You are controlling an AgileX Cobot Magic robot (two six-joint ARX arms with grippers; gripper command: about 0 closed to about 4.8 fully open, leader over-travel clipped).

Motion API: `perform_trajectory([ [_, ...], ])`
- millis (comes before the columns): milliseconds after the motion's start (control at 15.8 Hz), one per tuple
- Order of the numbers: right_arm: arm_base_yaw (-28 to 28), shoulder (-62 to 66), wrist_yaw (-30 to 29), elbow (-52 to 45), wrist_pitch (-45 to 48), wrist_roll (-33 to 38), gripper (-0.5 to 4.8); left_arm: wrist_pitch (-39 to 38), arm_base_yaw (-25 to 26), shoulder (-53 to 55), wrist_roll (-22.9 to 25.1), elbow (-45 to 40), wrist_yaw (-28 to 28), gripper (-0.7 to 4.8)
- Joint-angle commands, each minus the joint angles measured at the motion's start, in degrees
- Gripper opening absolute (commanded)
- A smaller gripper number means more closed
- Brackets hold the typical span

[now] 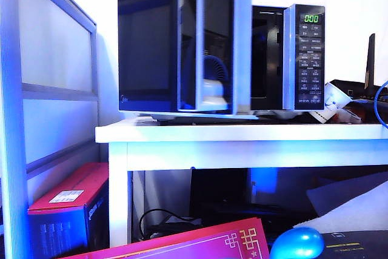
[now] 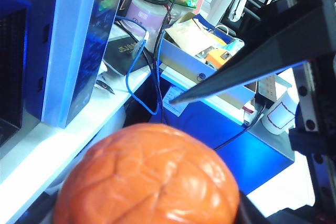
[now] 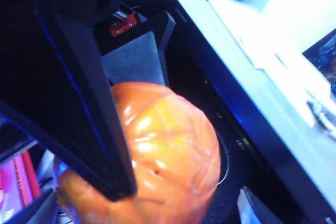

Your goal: Open the microwave door, place the orange inside the microwave, then close the microwave door.

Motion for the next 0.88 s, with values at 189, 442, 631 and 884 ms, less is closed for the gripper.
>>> perform_trajectory([
  [189,0.22,-0.11,0.22,0.22,5.33,-0.42,4.79,0.11,-0.37,-0.2,-0.37,0.07,2.93,3.72],
  [442,1.97,0.37,0.66,0.2,5.2,-2.8,4.79,2.67,-0.37,-0.2,-2.86,0.07,5.25,3.72],
  [631,2.67,1.01,2.05,0.2,5.07,-4.2,4.79,6.82,-0.37,-0.2,-6.16,0.09,8.41,3.72],
  [884,2.67,1.73,6.14,0.2,4.5,-5.31,4.79,6.95,-0.37,-0.2,-6.6,0.09,9.29,3.72],
])
